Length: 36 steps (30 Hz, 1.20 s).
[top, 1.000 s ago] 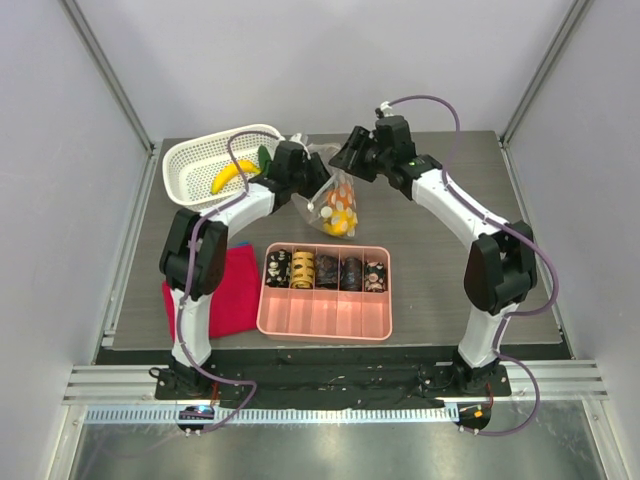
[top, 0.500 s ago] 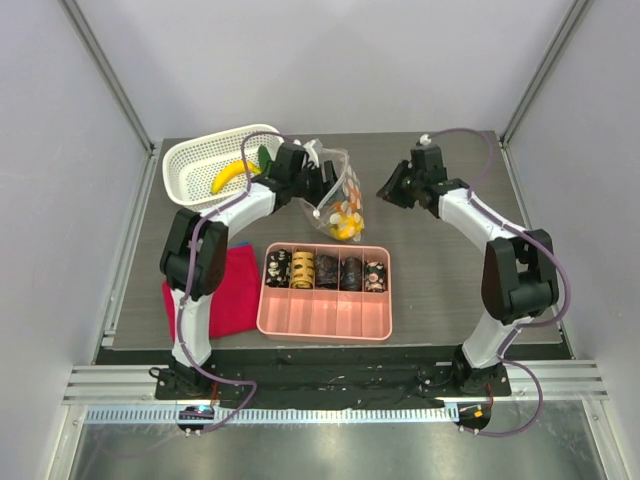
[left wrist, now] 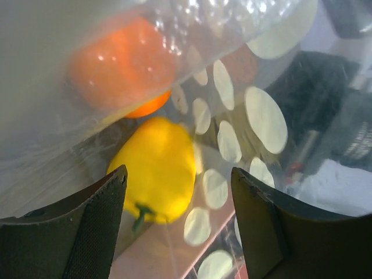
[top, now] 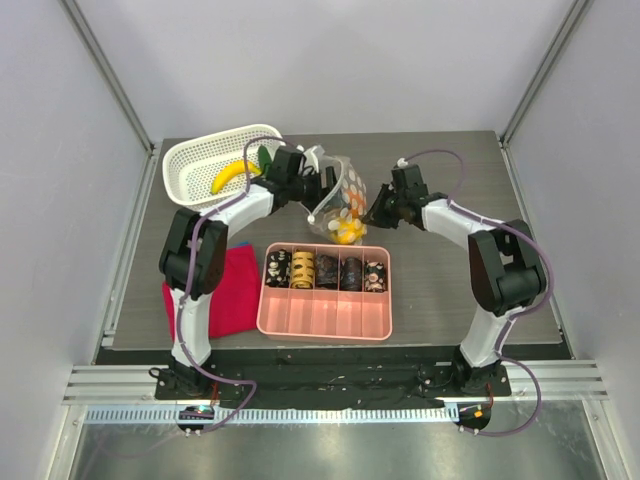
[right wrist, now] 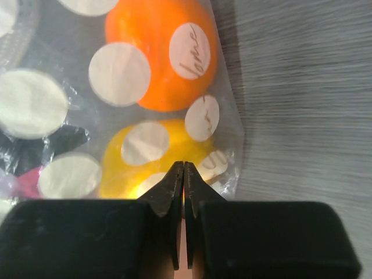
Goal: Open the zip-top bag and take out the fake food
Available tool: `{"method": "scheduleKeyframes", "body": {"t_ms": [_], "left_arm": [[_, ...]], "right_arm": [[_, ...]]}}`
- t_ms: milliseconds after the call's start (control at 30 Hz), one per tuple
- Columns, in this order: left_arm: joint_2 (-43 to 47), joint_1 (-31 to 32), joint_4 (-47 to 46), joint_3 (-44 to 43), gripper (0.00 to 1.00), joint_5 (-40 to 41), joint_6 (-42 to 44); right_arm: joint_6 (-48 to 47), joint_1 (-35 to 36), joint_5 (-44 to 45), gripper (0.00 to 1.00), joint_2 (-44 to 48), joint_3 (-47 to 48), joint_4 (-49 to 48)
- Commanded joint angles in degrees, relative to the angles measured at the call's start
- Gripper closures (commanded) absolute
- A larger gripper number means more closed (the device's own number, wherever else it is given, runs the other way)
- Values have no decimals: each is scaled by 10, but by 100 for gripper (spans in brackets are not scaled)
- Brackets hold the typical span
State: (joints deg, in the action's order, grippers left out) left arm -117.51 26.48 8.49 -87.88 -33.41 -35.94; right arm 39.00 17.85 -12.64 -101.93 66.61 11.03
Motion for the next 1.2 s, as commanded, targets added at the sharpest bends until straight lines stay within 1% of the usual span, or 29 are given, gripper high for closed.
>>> {"method": "scheduleKeyframes", "body": {"t_ms": [0, 100, 167, 267, 333, 400, 467, 533, 600, 667, 767, 800, 867, 900, 1000, 1067, 1167], "left_arm": [[-16, -2, -1, -7, 28, -32, 12], [-28, -2, -9, -10, 28, -33, 6], [-36, -2, -15, -13, 28, -39, 1], [-44, -2, -16, -11, 29, -28, 4], [-43, -3, -5, -18, 29, -13, 17], [-40, -3, 34, -26, 28, -2, 53], [-30, -3, 64, -30, 28, 30, 75], [-22, -5, 72, -27, 27, 44, 97], [-20, -10, 72, -27, 27, 45, 91], [-25, -13, 73, -32, 29, 25, 85], [-20, -19, 40, -16, 27, 26, 62], [-20, -20, 30, -12, 26, 32, 54], [-24, -22, 14, -14, 28, 40, 33], [-25, -22, 8, -14, 29, 43, 26], [-24, -24, -13, -7, 30, 18, 21], [-21, -30, -1, -7, 29, 12, 27], [-13, -34, -2, 2, 29, 11, 25]], "right_arm": [[40, 13, -52, 92, -40, -1, -63], [64, 14, -58, 92, -59, 3, -93], [78, 14, -48, 92, -71, 8, -107], [86, 14, -36, 92, -89, 29, -131], [80, 12, -27, 92, -98, 54, -127], [69, 9, -20, 94, -112, 78, -121], [57, 3, -11, 96, -118, 91, -115], [35, 0, -2, 98, -132, 111, -96], [19, -3, -1, 98, -149, 147, -76], [17, -5, 0, 99, -162, 158, -64], [13, -7, 15, 99, -169, 171, -63], [7, -11, 16, 99, -174, 189, -60], [-2, -12, 14, 98, -189, 214, -31], [-3, -13, 14, 99, -188, 227, -22], [-10, -13, 7, 99, -168, 216, 0], [-26, -13, -1, 98, -140, 212, 43], [-41, -6, 2, 99, -98, 158, 63]]}}
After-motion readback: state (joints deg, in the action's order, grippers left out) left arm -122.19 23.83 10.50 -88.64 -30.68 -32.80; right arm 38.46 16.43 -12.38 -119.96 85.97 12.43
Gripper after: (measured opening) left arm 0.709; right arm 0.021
